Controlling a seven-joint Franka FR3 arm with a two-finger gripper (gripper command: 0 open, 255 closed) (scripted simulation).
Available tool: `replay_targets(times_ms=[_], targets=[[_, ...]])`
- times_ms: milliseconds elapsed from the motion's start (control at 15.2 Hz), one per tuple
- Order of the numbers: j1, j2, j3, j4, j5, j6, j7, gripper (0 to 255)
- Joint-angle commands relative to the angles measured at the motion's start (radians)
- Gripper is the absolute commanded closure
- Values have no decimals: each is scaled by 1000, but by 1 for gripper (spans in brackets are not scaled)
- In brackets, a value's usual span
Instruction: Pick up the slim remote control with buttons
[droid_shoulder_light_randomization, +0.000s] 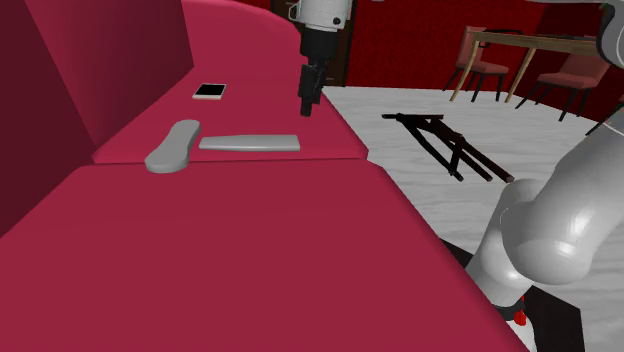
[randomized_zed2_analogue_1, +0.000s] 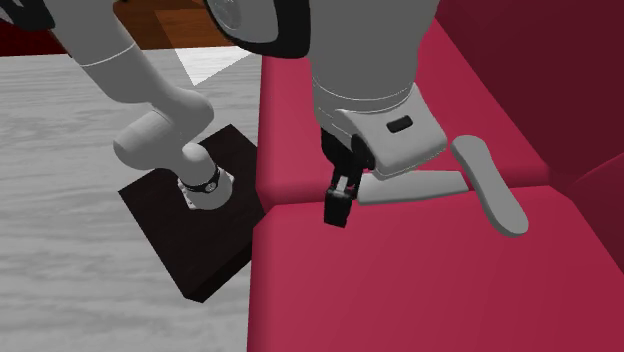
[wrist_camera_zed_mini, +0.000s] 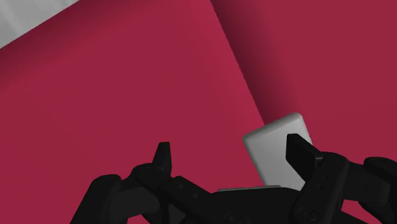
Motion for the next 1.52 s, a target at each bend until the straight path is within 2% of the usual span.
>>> replay_targets(times_ms=[0, 594, 1122, 1254, 1320, 1452], targets=[[21, 74, 18, 68, -3, -5, -37, 0], [114, 358, 110, 366, -47, -70, -181, 0], [114, 350, 111, 252, -46, 35, -184, 0], [114, 350, 111, 252, -46, 35, -184, 0], [114, 350, 111, 251, -46, 36, -184, 255], [114, 351, 111, 252, -46, 36, -184, 255]])
